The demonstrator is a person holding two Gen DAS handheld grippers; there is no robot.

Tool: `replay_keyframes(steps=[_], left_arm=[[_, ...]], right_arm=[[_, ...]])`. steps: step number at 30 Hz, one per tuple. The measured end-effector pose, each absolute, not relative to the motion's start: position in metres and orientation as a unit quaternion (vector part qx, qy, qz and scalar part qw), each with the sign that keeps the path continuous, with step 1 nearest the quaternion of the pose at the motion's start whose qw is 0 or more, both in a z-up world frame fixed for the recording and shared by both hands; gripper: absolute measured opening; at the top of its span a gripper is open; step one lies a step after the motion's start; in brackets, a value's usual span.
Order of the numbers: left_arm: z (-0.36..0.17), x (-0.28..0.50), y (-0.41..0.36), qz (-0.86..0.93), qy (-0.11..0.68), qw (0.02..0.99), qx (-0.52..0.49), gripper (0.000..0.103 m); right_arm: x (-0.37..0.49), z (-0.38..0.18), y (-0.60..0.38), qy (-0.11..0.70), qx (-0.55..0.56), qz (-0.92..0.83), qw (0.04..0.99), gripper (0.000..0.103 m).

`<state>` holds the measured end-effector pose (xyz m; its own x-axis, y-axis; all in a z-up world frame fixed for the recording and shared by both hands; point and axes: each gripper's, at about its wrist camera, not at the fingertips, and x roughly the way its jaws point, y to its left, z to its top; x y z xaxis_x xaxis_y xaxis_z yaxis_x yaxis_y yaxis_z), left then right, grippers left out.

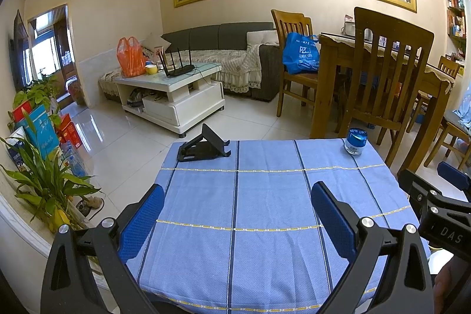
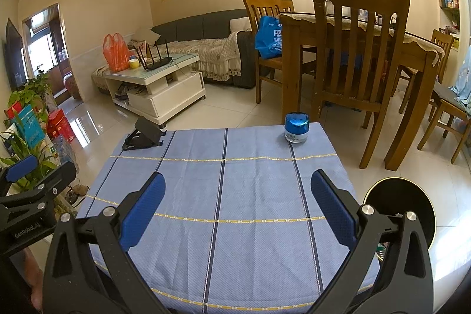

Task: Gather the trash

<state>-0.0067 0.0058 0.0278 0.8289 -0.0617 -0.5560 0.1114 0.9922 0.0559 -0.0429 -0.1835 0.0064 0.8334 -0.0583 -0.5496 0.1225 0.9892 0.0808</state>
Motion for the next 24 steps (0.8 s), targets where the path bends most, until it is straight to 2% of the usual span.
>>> replay_keyframes(steps=[20,24], left_arm=[[0.013,-0.002,0.011,-0.068,0.308,0.948,0.034,0.096],[0.013,-0.01,0.017,-0.049,0.285,0.957,0.026,0.096]], right_arm=[[-0.045,-0.001,-0.176,0.29,0.058,-0.045,0.954,0.098],[-0.05,-0.009,-0.169,0.295,0.061,-0.044,0.953,0.098]])
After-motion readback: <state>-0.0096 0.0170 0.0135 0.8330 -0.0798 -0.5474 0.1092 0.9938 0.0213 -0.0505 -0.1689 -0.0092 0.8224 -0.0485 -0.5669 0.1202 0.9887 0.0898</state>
